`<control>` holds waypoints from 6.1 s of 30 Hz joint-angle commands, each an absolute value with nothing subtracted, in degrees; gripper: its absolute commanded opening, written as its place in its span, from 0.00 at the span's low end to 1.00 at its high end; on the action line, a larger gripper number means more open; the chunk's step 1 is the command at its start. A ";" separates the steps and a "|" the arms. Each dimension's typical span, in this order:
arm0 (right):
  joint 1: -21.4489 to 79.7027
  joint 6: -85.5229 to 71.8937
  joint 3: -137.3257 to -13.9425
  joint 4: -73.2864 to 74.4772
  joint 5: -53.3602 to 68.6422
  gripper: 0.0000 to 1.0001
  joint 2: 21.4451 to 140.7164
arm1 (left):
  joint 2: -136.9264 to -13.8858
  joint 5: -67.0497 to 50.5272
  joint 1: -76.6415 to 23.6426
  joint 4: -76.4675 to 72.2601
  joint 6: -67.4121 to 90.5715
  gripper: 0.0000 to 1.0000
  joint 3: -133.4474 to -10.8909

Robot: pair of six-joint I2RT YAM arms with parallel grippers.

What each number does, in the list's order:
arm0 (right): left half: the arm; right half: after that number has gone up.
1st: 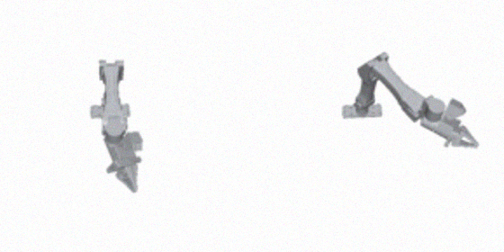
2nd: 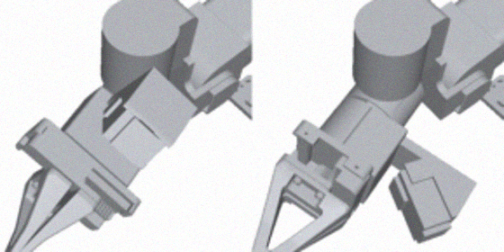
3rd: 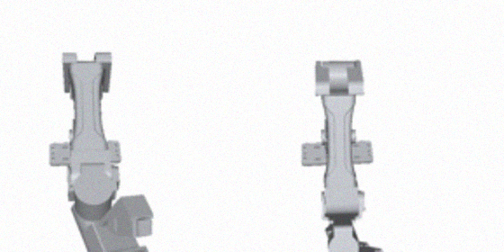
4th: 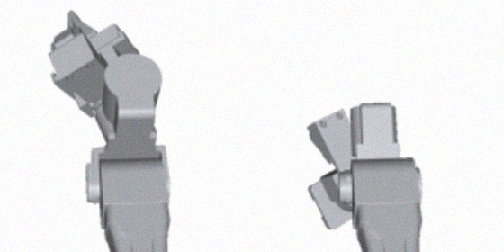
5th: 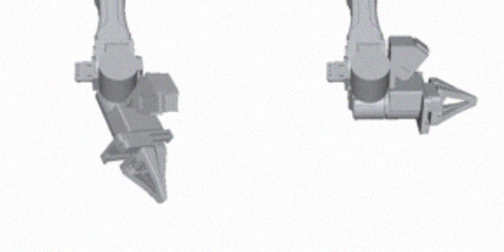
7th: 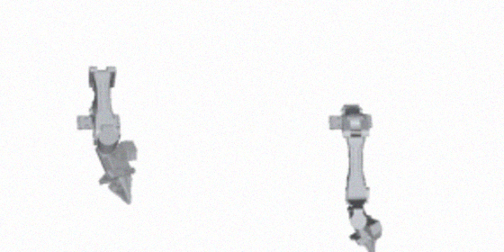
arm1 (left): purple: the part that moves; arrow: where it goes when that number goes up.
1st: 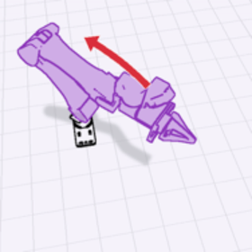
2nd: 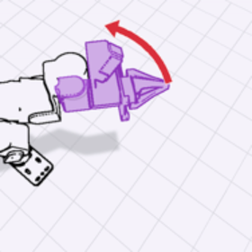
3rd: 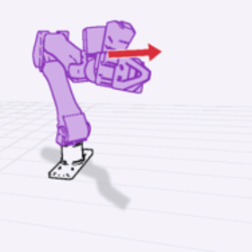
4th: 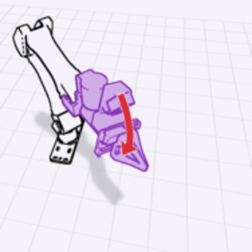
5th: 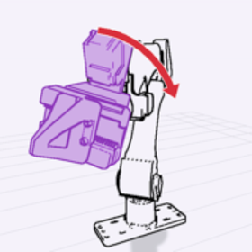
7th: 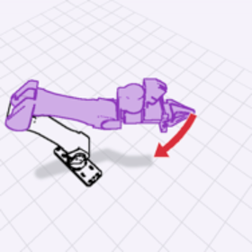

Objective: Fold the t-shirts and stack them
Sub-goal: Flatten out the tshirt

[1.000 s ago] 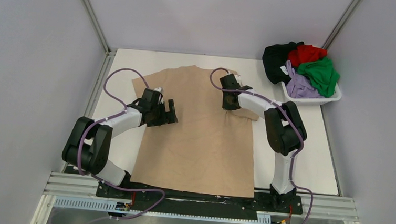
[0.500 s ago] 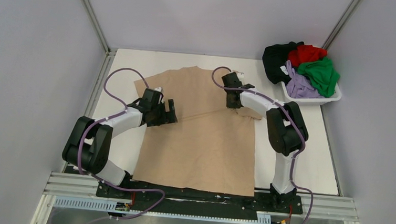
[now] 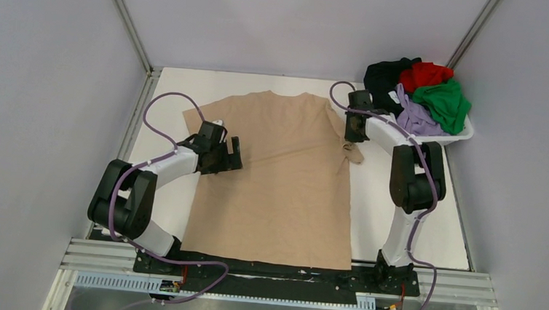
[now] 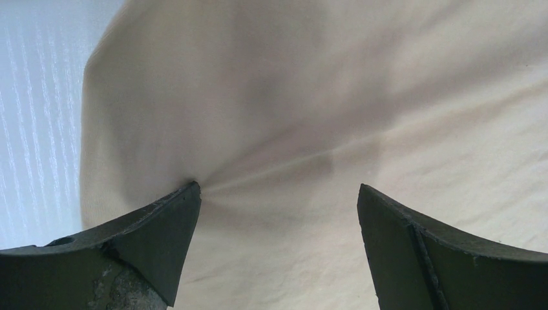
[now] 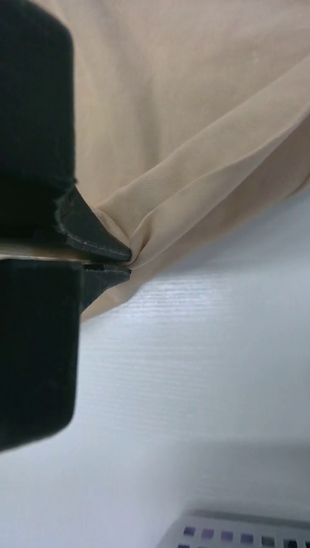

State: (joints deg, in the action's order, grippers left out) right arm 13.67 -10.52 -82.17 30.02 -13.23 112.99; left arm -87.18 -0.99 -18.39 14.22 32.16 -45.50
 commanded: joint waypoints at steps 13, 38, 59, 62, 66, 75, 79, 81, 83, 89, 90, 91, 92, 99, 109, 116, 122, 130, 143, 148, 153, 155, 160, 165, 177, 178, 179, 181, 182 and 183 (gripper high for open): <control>8.39 3.77 -94.35 21.33 -30.27 0.18 119.14 | -84.23 -6.19 -17.93 18.26 28.52 1.00 -44.86; 24.14 -38.17 -47.44 19.14 6.62 1.00 76.59 | -109.43 -6.67 -18.41 15.05 28.68 1.00 -80.51; 14.88 -32.98 -83.96 24.23 2.86 1.00 121.66 | -93.59 -6.62 -18.92 17.50 40.86 1.00 -50.38; 15.38 -29.17 -101.04 27.38 4.71 1.00 131.56 | -84.37 -7.20 -24.19 16.47 45.96 1.00 -42.12; 16.80 -25.11 -123.54 31.14 9.38 1.00 145.18 | -82.62 -13.46 -32.94 6.35 52.86 1.00 -37.40; 18.65 -21.12 -134.13 28.65 14.83 1.00 143.13 | -87.77 -9.80 -46.06 13.47 43.68 1.00 -54.52; 18.77 -18.60 -114.34 27.12 7.04 1.00 126.62 | -80.44 -4.76 -46.94 15.90 39.53 1.00 -55.65; 18.73 -18.32 -105.36 26.85 2.84 1.00 118.49 | -78.01 -0.31 -46.82 18.76 37.90 1.00 -56.46; 18.75 -19.16 -96.11 26.77 0.19 1.00 110.78 | -77.17 2.85 -45.95 21.87 36.94 1.00 -57.69; 18.72 -28.92 -65.95 25.16 -0.02 1.00 88.60 | -82.03 -2.07 -37.16 22.76 34.80 1.00 -61.24; 18.72 -30.50 -61.99 24.25 2.19 1.00 83.18 | -83.42 -2.53 -35.17 22.89 34.52 1.00 -62.22; 18.72 -31.62 -58.41 23.82 4.16 1.00 83.31 | -86.29 -3.36 -34.24 23.46 34.27 1.00 -64.75; 18.76 -32.45 -55.85 23.37 5.49 1.00 81.91 | -87.93 -3.70 -32.80 23.64 33.09 1.00 -65.99; 18.72 -34.12 -48.91 23.10 6.98 1.00 81.32 | -107.66 -7.24 -28.47 29.35 28.33 1.00 -80.10; 16.44 -33.70 -50.19 23.16 4.93 1.00 91.34 | -118.94 -4.07 -24.09 30.38 29.80 1.00 -81.39; 12.71 -31.49 -54.45 24.66 4.78 1.00 95.99 | -116.42 -3.04 -16.47 30.97 31.97 1.00 -76.07; 11.54 -29.62 -60.71 26.81 4.13 1.00 101.34 | -107.53 -1.59 -10.86 30.03 32.90 1.00 -67.35; 9.59 -27.97 -65.28 29.49 1.32 1.00 104.38 | -101.21 4.29 -7.40 31.75 31.47 1.00 -62.81; 5.28 -24.86 -75.07 29.89 0.85 1.00 113.12 | -102.72 -11.76 -7.34 26.49 28.95 1.00 -72.00; 2.43 -24.39 -76.40 31.11 -2.66 1.00 113.68 | -105.62 -13.26 -7.30 26.33 28.31 1.00 -79.27; 1.67 -21.75 -78.22 32.18 -6.15 1.00 114.44 | -111.94 -11.98 -7.30 26.59 29.29 1.00 -86.13; 1.67 -22.15 -78.54 32.76 -6.27 1.00 114.24 | -115.14 -12.51 -7.29 25.87 30.74 1.00 -88.72; 1.67 -23.33 -76.72 31.01 -1.07 1.00 112.04 | -123.58 -11.12 -7.29 24.62 35.54 1.00 -95.79; 1.67 -24.23 -74.62 29.63 1.58 1.00 110.23 | -128.54 -8.11 -7.29 25.63 41.02 1.00 -99.55; 1.67 -26.25 -70.02 24.19 5.24 1.00 108.00 | -138.17 -1.49 -2.51 33.89 46.02 1.00 -110.94; 1.67 -27.07 -69.58 23.24 6.24 1.00 108.20 | -139.04 -1.40 -2.31 35.54 46.37 1.00 -112.25; 1.67 -27.78 -69.45 22.57 6.68 1.00 108.54 | -140.89 -1.49 -1.87 36.32 46.75 1.00 -115.01; 1.67 -28.66 -69.42 21.21 7.69 1.00 109.36 | -143.53 -2.67 -1.20 38.03 47.09 1.00 -118.90; 1.67 -28.98 -69.66 20.56 7.83 1.00 109.75 | -144.36 -3.05 -1.04 38.55 47.14 1.00 -120.14; 1.67 -29.34 -70.12 20.35 7.82 1.00 110.31 | -145.82 -3.49 -0.79 38.79 47.27 1.00 -122.65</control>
